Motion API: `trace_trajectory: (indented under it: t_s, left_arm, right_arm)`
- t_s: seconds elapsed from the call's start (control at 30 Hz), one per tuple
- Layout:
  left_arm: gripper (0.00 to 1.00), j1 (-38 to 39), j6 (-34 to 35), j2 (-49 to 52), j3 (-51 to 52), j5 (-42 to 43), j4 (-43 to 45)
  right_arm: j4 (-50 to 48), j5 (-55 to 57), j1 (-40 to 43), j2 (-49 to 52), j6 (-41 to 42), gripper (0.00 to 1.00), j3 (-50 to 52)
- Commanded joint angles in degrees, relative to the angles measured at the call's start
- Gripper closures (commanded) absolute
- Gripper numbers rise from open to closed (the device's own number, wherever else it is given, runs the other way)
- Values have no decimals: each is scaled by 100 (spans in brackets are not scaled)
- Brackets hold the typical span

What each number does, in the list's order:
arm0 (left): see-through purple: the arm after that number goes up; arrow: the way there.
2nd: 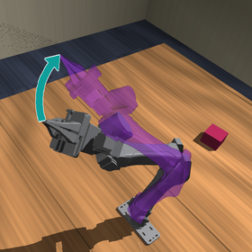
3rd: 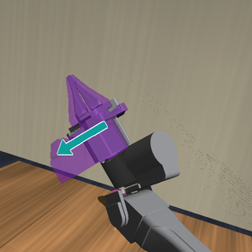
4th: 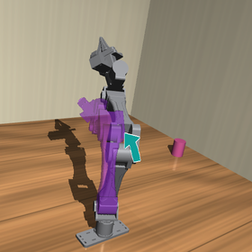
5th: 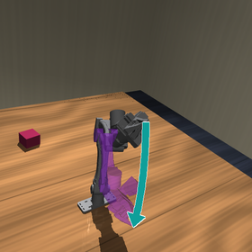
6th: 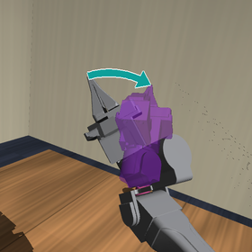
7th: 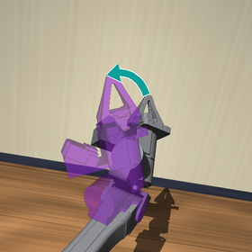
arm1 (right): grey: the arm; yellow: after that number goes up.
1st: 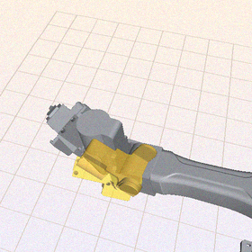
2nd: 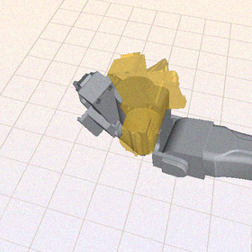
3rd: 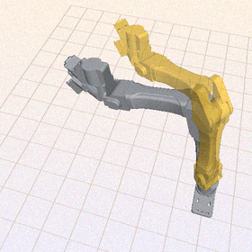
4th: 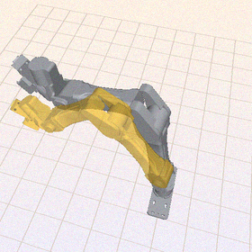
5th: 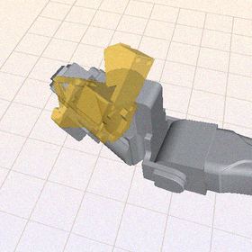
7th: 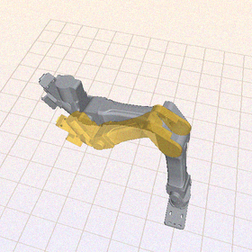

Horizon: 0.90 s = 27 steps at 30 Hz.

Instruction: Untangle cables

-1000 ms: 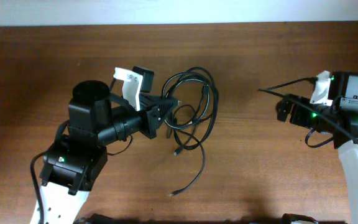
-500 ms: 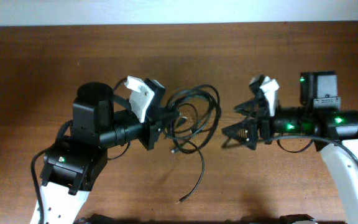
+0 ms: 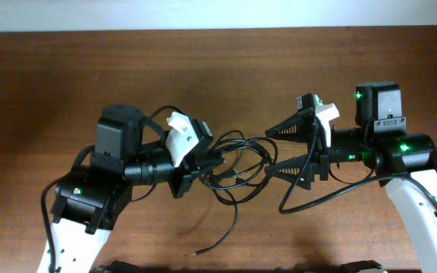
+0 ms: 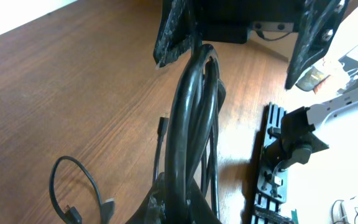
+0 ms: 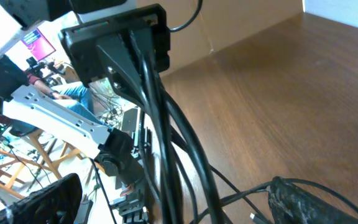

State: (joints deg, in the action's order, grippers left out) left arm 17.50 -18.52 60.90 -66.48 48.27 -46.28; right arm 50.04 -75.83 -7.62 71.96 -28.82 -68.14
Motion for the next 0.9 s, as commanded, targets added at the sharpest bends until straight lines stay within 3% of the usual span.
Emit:
trace_trajectory:
  t_s: [0.0, 0.1, 0.17, 0.23, 0.3, 0.33, 0.43, 0.47, 0.57, 0.67, 0.87]
  left_arm:
    - [100, 284, -350, 28, -33, 323, 59]
    - [100, 461, -348, 28, -33, 299, 149]
    - [100, 546, -348, 52, -33, 299, 223]
    - [100, 575, -348, 101, -33, 295, 256]
    - [100, 575, -345, 122, -33, 297, 251]
    - [99, 575, -348, 125, -33, 297, 254]
    - [99, 575, -348, 129, -33, 297, 247]
    - [99, 575, -348, 129, -33, 297, 247]
    - [99, 575, -348, 129, -33, 295, 227]
    - [99, 575, -348, 144, -33, 295, 203]
    - [99, 577, -345, 177, -33, 299, 160]
  right_arm:
    - [-15, -221, -42, -13, -79, 12, -35]
    - [-13, -221, -42, -13, -79, 19, -35]
    - [-13, -219, -42, -13, -79, 30, -35]
    - [-13, -221, -42, -13, -79, 50, -35]
    - [-13, -219, -42, -13, -79, 82, -35]
    - [-11, -221, -42, -13, -76, 88, -35]
    - [-13, -221, -42, -13, -79, 87, -35]
    - [-13, -221, -42, -13, -76, 78, -35]
    - [-15, -221, -42, -13, -79, 76, -35]
    - [-15, -221, -42, -13, -79, 82, -35]
    - [-101, -221, -39, -13, -76, 74, -35]
